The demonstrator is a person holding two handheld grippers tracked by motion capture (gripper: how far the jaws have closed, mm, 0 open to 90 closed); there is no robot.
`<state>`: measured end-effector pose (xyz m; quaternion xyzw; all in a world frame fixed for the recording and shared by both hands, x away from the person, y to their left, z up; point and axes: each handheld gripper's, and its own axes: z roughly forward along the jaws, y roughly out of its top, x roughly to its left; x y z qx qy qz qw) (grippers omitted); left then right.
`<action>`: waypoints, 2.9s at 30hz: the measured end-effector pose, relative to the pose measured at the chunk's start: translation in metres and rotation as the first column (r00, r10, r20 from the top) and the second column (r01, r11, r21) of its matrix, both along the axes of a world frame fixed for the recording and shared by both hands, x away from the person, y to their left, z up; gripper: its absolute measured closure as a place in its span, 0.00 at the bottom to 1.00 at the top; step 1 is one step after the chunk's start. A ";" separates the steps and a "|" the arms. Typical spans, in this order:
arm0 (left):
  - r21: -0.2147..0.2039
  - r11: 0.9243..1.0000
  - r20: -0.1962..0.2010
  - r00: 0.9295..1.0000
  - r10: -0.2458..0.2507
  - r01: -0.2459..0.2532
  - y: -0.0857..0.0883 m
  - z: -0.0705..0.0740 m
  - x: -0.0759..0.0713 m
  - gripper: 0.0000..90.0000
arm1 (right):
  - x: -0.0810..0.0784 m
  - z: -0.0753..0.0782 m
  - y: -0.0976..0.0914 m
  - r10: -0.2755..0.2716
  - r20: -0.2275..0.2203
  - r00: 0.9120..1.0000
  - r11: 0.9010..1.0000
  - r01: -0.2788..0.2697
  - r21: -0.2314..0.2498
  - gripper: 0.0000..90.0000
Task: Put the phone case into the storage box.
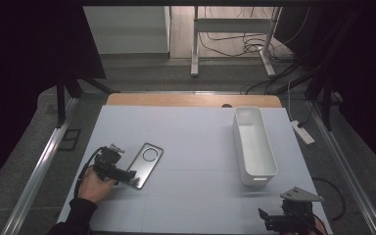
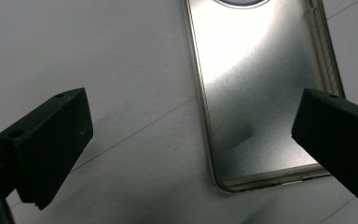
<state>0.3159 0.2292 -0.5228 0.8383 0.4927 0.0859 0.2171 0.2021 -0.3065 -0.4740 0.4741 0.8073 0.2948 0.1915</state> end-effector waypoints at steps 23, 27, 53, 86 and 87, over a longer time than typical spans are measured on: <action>0.016 1.000 -0.045 0.999 -0.014 0.015 -0.004 0.000 -0.002 0.31 | 0.000 0.000 0.000 0.001 -0.003 1.000 1.000 -0.001 -0.001 0.00; -0.001 1.000 -0.048 0.999 0.012 -0.012 -0.002 0.002 -0.002 0.50 | 0.000 0.000 0.000 0.003 -0.005 1.000 1.000 -0.003 -0.003 0.00; -0.104 0.995 -0.043 0.999 0.003 -0.008 0.008 0.000 -0.002 0.99 | 0.001 -0.001 0.001 0.005 -0.008 1.000 1.000 -0.005 -0.006 0.00; -0.258 0.966 0.223 0.974 0.034 0.026 0.002 0.035 -0.052 0.99 | -0.001 0.002 -0.003 0.015 0.011 1.000 0.999 -0.016 0.040 0.00; -0.262 0.965 0.228 0.973 0.037 0.024 0.002 0.036 -0.053 0.99 | -0.001 0.002 -0.003 0.014 0.007 1.000 0.999 -0.014 0.043 0.00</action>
